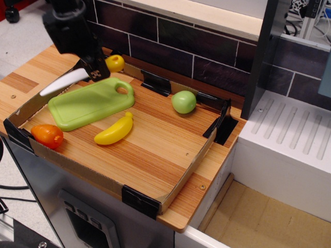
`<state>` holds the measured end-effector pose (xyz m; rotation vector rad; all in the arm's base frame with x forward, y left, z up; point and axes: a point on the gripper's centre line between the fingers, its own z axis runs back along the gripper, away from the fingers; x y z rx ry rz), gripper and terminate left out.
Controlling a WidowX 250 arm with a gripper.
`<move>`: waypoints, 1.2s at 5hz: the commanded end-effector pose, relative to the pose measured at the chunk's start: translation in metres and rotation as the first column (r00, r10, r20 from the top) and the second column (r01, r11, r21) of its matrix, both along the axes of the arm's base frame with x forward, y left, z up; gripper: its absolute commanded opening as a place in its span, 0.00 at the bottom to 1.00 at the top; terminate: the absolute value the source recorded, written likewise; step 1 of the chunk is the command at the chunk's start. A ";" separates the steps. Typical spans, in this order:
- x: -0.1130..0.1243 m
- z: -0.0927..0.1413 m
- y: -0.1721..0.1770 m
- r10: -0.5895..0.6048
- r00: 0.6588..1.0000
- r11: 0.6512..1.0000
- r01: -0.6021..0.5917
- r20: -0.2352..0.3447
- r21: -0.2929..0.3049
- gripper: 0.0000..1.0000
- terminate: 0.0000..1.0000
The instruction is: Put knife on cutting board
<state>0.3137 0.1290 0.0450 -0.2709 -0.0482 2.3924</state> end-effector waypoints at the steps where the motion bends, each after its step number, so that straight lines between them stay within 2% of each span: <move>1: 0.001 -0.006 -0.006 0.015 1.000 1.000 -0.016 0.025 0.013 0.00 0.00; 2: 0.001 -0.008 -0.007 -0.001 1.000 1.000 0.001 -0.003 0.005 0.00 0.00; 3: -0.001 -0.002 -0.005 -0.024 0.999 1.000 0.024 -0.028 0.003 1.00 0.00; 4: -0.002 0.009 -0.004 -0.047 0.999 0.998 0.047 0.003 0.051 1.00 0.00; 5: -0.003 0.039 0.000 -0.193 0.980 0.979 0.191 0.037 0.067 1.00 0.00; 6: -0.004 0.073 0.001 -0.316 0.947 0.945 0.307 0.064 0.111 1.00 0.00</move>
